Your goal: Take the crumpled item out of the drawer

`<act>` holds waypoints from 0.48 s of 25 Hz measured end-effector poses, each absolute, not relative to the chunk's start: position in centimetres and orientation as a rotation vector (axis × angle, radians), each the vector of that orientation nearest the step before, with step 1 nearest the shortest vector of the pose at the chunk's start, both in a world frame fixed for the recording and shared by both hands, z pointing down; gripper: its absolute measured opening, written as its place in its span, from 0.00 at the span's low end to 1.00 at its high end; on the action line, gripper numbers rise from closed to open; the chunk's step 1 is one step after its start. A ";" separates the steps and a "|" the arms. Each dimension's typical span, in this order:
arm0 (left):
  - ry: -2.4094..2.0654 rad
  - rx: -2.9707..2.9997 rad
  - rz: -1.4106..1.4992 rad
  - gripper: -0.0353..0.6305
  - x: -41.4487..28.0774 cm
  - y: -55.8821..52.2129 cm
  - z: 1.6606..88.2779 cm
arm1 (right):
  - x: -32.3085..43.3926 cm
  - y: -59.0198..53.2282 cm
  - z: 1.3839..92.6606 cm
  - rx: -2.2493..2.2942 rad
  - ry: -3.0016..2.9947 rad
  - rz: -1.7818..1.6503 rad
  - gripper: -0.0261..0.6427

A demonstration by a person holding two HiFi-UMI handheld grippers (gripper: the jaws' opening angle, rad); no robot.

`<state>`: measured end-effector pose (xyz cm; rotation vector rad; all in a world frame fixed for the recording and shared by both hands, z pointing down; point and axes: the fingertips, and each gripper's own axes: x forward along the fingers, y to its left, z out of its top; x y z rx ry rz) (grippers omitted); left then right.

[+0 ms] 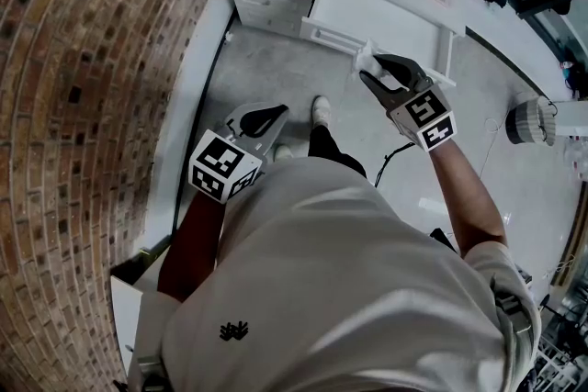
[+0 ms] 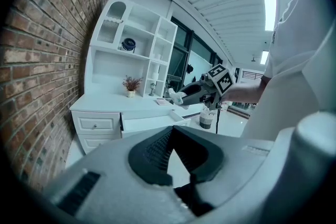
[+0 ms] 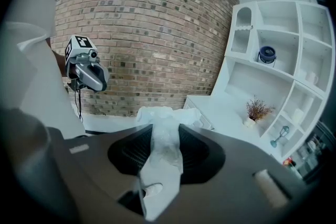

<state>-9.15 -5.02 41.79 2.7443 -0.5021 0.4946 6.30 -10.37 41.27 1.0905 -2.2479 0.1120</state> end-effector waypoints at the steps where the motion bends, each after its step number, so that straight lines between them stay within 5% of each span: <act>1: -0.500 2.743 0.498 0.06 -9.1 -4.9 41.9 | 6.3 -10.3 41.2 1.091 -2.250 0.112 0.27; 12: -0.476 2.750 0.518 0.06 -8.6 -4.4 42.2 | 6.3 -9.8 40.7 1.097 -2.259 0.112 0.27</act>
